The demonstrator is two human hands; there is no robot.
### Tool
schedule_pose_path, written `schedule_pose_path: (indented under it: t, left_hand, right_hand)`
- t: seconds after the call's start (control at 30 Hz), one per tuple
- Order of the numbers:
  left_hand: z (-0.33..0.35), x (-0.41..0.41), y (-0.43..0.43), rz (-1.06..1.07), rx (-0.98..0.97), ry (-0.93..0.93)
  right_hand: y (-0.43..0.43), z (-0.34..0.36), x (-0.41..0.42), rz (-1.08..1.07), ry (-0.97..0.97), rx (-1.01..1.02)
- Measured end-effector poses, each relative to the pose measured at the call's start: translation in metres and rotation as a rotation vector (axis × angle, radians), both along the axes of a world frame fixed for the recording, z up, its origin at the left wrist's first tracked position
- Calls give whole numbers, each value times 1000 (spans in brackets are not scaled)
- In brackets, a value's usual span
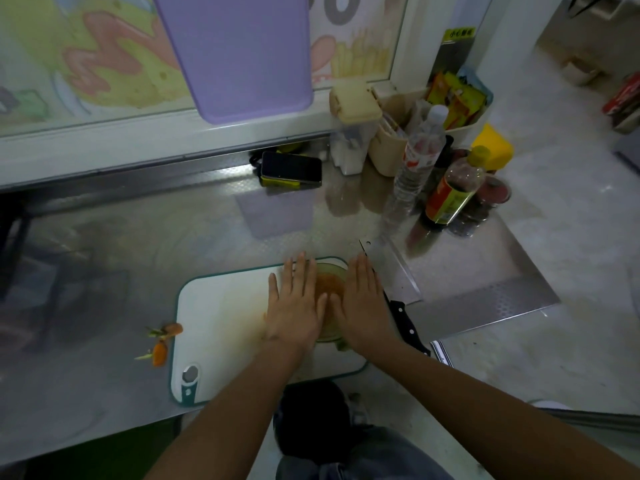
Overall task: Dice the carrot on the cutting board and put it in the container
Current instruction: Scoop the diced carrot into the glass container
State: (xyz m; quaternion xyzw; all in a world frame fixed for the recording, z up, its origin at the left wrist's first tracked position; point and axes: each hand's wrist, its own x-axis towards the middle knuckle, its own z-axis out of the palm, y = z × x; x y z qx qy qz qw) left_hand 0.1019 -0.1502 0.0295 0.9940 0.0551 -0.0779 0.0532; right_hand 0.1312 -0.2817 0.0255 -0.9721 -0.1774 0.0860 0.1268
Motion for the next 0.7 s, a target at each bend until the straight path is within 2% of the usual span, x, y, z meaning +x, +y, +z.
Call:
schedule_pose_path:
  t: [0.1, 0.23, 0.33, 0.53, 0.7]
  left_hand:
    - [-5, -8, -5, -35, 8, 12]
    - [-10, -6, -3, -31, 11, 13]
    - [-14, -5, -3, -26, -10, 15]
    - [-19, -3, -4, -15, -11, 0]
    - [-14, -3, -3, -32, -20, 23]
  right_hand:
    - [-8, 0, 14, -107, 124, 120]
    - [-9, -6, 18, -148, 353, 286]
    - [-9, -10, 18, -226, 385, 391]
    - [-15, -18, 23, -261, 399, 408]
    - [-12, -4, 25, -166, 407, 315]
